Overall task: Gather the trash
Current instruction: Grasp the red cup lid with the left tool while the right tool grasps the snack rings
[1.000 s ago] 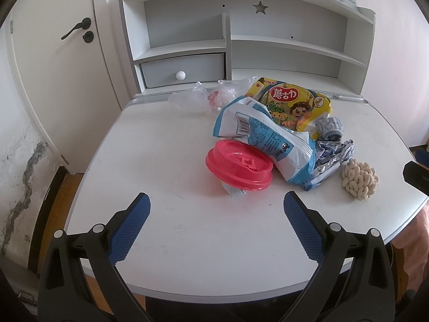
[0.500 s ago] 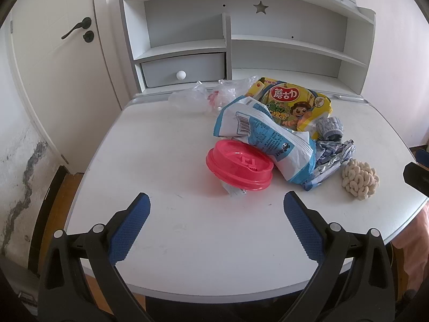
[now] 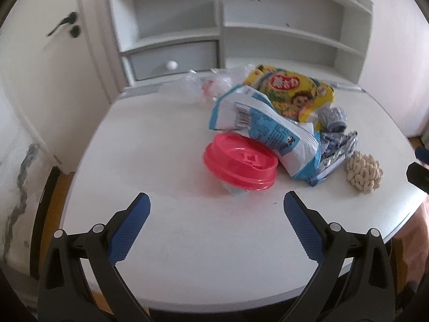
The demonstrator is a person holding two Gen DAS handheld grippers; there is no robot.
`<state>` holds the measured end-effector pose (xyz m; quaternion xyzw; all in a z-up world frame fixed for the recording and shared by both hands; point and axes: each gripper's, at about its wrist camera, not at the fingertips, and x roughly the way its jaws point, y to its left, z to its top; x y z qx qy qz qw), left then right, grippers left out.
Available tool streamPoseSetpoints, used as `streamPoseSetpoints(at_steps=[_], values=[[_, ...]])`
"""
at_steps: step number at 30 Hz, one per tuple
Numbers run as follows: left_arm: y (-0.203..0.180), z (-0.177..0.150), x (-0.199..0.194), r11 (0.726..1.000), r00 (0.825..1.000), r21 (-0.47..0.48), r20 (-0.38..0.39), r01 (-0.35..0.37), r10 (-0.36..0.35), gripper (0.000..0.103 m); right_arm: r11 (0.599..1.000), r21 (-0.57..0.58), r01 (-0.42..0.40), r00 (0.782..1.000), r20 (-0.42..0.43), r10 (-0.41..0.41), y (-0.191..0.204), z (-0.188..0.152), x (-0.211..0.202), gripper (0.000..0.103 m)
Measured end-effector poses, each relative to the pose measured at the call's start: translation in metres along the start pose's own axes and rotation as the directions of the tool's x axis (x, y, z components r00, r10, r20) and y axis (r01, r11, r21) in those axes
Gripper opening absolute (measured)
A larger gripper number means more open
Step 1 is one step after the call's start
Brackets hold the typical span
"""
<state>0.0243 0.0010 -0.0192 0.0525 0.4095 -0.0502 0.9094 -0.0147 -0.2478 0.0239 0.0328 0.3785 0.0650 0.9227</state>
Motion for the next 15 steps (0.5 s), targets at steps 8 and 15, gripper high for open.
streamPoseSetpoints(at_steps=[8,15], values=[[-0.025,0.024,0.036,0.979,0.999,0.202,-0.040,0.031,-0.024,0.097,1.000,0.010,-0.003,0.999,-0.042,0.003,-0.011,-0.002,0.017,0.097],[-0.026,0.031,0.062,0.972,0.996,0.230,-0.083,0.039,-0.020,0.094,1.000,0.021,0.009,0.997,-0.072,-0.007,-0.017,-0.004,0.029,0.097]])
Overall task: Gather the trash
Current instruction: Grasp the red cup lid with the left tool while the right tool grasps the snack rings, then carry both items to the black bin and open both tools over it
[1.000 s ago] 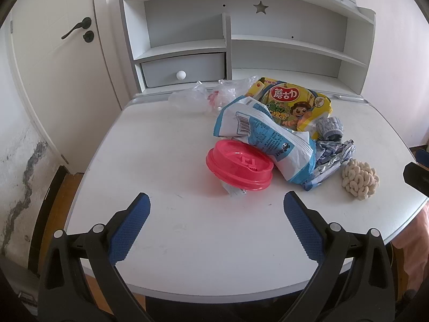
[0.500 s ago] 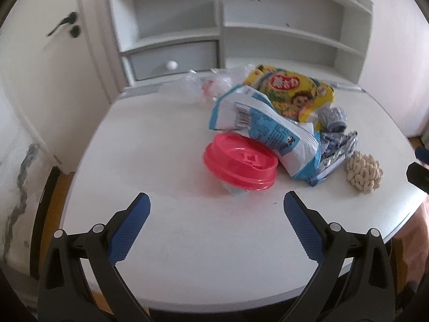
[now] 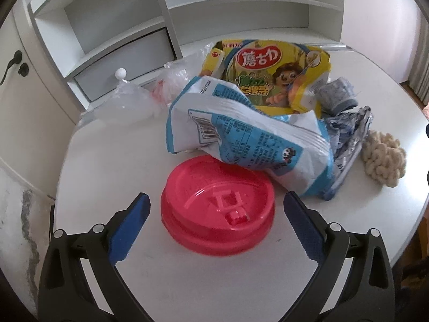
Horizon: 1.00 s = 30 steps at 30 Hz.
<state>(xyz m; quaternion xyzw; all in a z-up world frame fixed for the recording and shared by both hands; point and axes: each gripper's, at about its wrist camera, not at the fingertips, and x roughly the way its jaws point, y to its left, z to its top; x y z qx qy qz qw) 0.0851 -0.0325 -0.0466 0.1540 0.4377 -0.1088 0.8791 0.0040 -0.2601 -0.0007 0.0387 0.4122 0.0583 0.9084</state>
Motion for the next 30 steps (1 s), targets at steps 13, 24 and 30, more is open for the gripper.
streamPoseSetpoints(at_steps=[13,24,30], values=[[0.033,-0.004,-0.065,0.993,0.989,-0.114,0.147,0.022,-0.005,0.078,0.999,-0.013,0.039,0.997,-0.068,-0.040,-0.008,-0.007,0.038,0.097],[0.034,0.000,-0.093,0.986,0.982,-0.165,0.188,0.033,-0.002,0.078,0.999,-0.047,0.010,0.998,-0.066,-0.013,-0.005,-0.005,0.038,0.030],[-0.026,0.023,-0.103,0.991,0.967,-0.064,0.236,0.119,-0.101,0.078,0.996,0.079,0.049,0.998,0.028,-0.051,-0.057,-0.007,-0.014,0.025]])
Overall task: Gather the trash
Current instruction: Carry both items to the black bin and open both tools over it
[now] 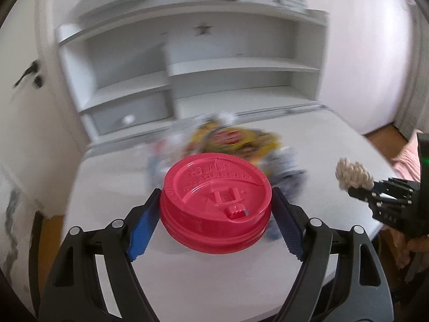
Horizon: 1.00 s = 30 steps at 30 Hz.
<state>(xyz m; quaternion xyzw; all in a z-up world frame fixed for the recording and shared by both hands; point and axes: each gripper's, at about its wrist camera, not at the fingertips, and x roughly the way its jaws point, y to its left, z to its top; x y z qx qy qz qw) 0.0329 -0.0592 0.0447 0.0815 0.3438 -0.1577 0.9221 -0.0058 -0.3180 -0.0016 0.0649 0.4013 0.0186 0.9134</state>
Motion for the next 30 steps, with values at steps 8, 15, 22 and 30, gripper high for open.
streamPoseSetpoints(at_steps=[8,15,22,30], values=[[-0.166,0.015,0.014,0.923,0.950,0.232,-0.019,0.308,-0.312,0.078,0.949,0.238,0.207,0.972,0.060,-0.227,-0.120,-0.046,-0.078,0.025],[-0.334,-0.015,0.025,0.719,0.816,0.399,-0.166,0.569,-0.554,0.078,0.789,0.480,0.384,0.912,-0.062,-0.406,-0.241,-0.140,-0.129,0.025],[-0.458,-0.078,0.072,0.542,0.709,0.468,-0.349,0.698,-0.613,0.078,0.632,0.612,0.476,0.875,-0.251,-0.415,-0.335,-0.234,-0.126,0.025],[-0.538,-0.144,0.158,0.515,0.677,0.441,-0.502,0.736,-0.538,0.078,0.529,0.694,0.488,0.872,-0.405,-0.275,-0.389,-0.296,-0.068,0.025]])
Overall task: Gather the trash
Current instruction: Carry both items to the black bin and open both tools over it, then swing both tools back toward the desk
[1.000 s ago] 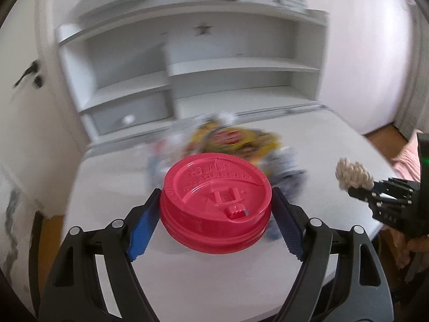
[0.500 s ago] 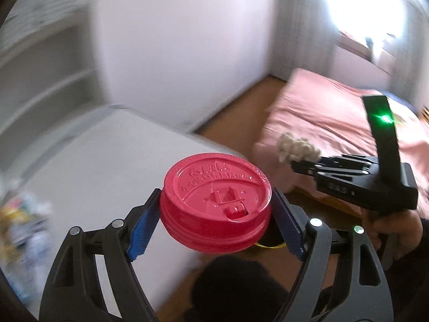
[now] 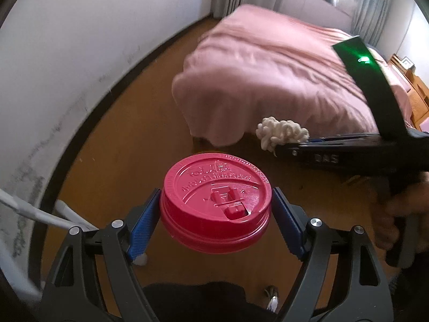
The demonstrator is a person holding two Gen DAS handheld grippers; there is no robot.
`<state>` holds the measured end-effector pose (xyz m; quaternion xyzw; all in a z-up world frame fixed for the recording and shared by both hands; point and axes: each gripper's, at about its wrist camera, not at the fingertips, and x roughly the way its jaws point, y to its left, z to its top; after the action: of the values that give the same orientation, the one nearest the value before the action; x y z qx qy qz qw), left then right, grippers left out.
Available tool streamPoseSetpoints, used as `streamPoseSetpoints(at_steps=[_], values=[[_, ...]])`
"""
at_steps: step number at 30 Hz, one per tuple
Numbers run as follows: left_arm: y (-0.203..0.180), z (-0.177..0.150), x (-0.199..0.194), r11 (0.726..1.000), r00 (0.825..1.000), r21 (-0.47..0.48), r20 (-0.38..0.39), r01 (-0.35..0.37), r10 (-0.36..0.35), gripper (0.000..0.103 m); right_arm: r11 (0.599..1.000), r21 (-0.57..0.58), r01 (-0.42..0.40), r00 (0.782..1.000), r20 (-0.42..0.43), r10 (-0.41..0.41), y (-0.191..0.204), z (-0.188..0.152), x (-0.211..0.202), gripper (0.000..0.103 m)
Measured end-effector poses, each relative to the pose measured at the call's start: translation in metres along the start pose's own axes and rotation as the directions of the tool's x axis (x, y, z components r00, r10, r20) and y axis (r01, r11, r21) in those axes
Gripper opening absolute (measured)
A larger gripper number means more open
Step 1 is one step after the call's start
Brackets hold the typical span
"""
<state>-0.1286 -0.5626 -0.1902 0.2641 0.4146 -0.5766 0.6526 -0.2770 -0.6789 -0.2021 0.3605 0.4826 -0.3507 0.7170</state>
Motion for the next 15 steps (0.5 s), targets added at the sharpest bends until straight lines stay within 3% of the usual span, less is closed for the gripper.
streamPoseSetpoints(at_steps=[3,8,9,11,15], values=[[0.003,-0.001,0.023,1.000,0.999,-0.014,-0.038,-0.005,0.005,0.079,0.999,0.031,-0.007,0.999,-0.048,0.009,-0.011,0.002,0.021,0.025],[0.008,0.000,0.035,0.999,0.998,-0.032,-0.055,0.012,-0.014,0.081,0.999,0.049,-0.023,0.998,-0.055,0.025,-0.011,0.009,0.027,0.027],[0.009,0.005,0.039,0.999,0.998,-0.035,-0.054,0.013,-0.015,0.082,0.998,0.057,-0.028,0.999,-0.045,0.031,-0.013,0.009,0.025,0.033],[0.011,0.011,0.044,0.999,0.998,-0.034,-0.068,0.001,-0.004,0.085,0.997,0.068,-0.036,0.999,-0.025,0.037,-0.014,0.012,0.021,0.065],[0.012,0.014,0.047,0.999,0.999,-0.034,-0.053,-0.013,0.011,0.091,0.996,0.072,-0.043,0.999,0.005,0.043,-0.009,0.017,0.016,0.066]])
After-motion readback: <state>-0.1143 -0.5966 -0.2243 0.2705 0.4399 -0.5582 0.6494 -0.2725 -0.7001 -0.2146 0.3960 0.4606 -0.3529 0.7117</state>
